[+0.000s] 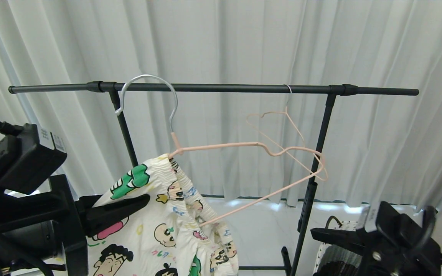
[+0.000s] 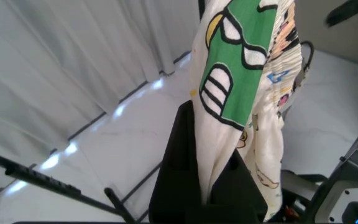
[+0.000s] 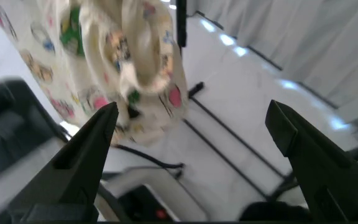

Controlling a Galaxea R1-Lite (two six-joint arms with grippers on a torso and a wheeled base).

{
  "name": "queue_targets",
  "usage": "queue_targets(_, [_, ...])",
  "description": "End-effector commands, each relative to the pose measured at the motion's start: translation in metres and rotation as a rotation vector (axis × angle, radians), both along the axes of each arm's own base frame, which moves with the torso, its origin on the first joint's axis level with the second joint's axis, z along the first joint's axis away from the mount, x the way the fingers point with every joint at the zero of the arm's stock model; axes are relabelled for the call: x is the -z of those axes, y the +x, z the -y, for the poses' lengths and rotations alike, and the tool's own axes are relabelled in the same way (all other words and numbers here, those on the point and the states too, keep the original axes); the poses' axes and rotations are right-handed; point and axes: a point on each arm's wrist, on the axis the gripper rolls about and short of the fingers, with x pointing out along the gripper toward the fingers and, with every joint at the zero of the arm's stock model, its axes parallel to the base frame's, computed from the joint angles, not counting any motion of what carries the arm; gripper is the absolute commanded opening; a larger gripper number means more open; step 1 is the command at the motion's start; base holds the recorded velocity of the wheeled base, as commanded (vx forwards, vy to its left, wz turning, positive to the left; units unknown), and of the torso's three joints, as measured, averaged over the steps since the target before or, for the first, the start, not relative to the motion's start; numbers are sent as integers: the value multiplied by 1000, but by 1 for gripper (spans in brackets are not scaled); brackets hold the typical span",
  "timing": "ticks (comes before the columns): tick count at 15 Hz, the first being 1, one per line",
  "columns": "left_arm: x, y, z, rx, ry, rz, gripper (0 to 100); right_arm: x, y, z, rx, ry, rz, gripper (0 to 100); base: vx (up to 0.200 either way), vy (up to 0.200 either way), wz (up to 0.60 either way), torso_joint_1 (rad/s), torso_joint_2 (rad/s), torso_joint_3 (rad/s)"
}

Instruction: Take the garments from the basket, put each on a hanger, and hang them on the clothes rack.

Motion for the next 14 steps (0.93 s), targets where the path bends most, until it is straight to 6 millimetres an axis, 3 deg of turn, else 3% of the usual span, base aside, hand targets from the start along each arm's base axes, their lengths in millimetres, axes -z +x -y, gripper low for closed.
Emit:
queue_targets(1, [-6,-1,0,5,-11,20,0,5,19,-51,46,28,-108,100,0,0,0,0,0,0])
queue_targets(3, [-10,0,1,3,-24,45,0,12,29,-70,63,18,-130,100,0,0,0,0,0,0])
queue_targets(8, [-11,-2,2,17,-33,59,0,34,42,-97,133,12,-99,100,0,0,0,0,0,0])
queue_targets(12, [-12,-1,2,16,-33,61,0,49,46,-100,218,-46,-72,100,0,0,0,0,0,0])
queue_targets(14, [-10,0,1,1,-27,57,0,50,59,-93,304,-63,-46,100,0,0,0,0,0,0])
